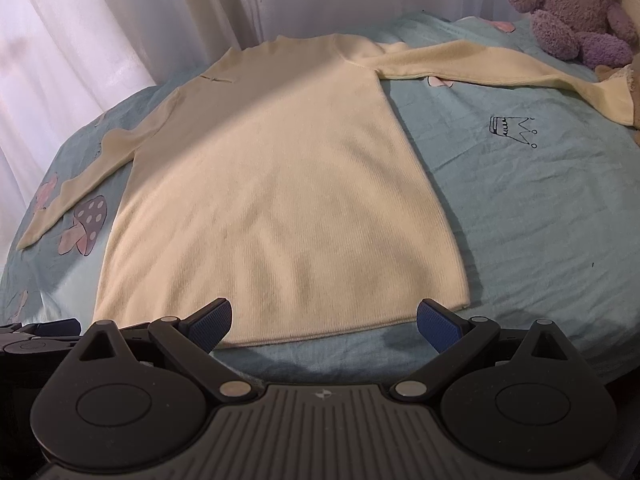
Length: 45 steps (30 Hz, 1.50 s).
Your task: Fold small clothes
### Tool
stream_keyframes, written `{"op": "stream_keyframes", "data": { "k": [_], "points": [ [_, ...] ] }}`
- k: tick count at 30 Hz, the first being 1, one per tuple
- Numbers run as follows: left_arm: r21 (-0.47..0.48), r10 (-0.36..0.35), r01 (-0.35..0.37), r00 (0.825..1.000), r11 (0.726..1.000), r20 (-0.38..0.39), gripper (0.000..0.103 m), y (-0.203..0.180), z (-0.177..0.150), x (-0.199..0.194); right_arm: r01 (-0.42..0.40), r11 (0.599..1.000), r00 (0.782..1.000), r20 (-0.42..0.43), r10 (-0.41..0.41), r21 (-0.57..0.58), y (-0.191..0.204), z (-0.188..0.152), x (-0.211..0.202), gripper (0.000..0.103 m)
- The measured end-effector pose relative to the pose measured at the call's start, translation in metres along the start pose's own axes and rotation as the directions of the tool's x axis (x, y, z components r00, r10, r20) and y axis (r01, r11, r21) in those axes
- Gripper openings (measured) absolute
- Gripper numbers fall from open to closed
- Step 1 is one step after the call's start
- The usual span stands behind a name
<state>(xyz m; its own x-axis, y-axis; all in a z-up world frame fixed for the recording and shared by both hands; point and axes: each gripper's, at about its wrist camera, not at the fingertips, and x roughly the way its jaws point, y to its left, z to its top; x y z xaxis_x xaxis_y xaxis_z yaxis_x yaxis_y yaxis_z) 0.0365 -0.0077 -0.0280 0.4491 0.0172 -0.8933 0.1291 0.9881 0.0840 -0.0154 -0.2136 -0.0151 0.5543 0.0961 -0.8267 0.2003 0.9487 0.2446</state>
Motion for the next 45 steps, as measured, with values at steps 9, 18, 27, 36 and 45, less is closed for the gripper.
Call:
{"op": "stream_keyframes", "data": {
  "k": [9, 18, 27, 36, 45],
  "points": [
    [-0.024, -0.03, 0.03, 0.999, 0.999, -0.013, 0.103, 0.007, 0.008, 0.007, -0.129, 0.98, 0.99, 0.074, 0.119, 0.149, -0.032, 0.017, 0.006, 0.099],
    [-0.092, -0.042, 0.04, 0.999, 0.995, -0.015, 0.103, 0.02, 0.044, 0.033, -0.251, 0.883, 0.867, 0.498, 0.022, 0.397, -0.16, 0.081, 0.008, 0.099],
    [-0.204, -0.011, 0.019, 0.999, 0.979, 0.041, 0.103, 0.026, 0.088, 0.064, -0.184, 0.726, 0.873, 0.45, -0.189, 0.662, -0.275, 0.138, 0.053, 0.068],
    [-0.279, 0.041, -0.035, 0.999, 0.96, 0.015, 0.103, 0.021, 0.103, 0.095, -0.322, 0.467, 0.871, 0.451, -0.195, 0.823, -0.354, 0.139, 0.106, 0.029],
    [-0.277, 0.084, -0.066, 0.995, 0.959, 0.054, 0.103, 0.014, 0.099, 0.099, -0.35, 0.45, 0.845, 0.485, -0.227, 0.822, -0.372, 0.143, 0.12, 0.027]
  ]
}}
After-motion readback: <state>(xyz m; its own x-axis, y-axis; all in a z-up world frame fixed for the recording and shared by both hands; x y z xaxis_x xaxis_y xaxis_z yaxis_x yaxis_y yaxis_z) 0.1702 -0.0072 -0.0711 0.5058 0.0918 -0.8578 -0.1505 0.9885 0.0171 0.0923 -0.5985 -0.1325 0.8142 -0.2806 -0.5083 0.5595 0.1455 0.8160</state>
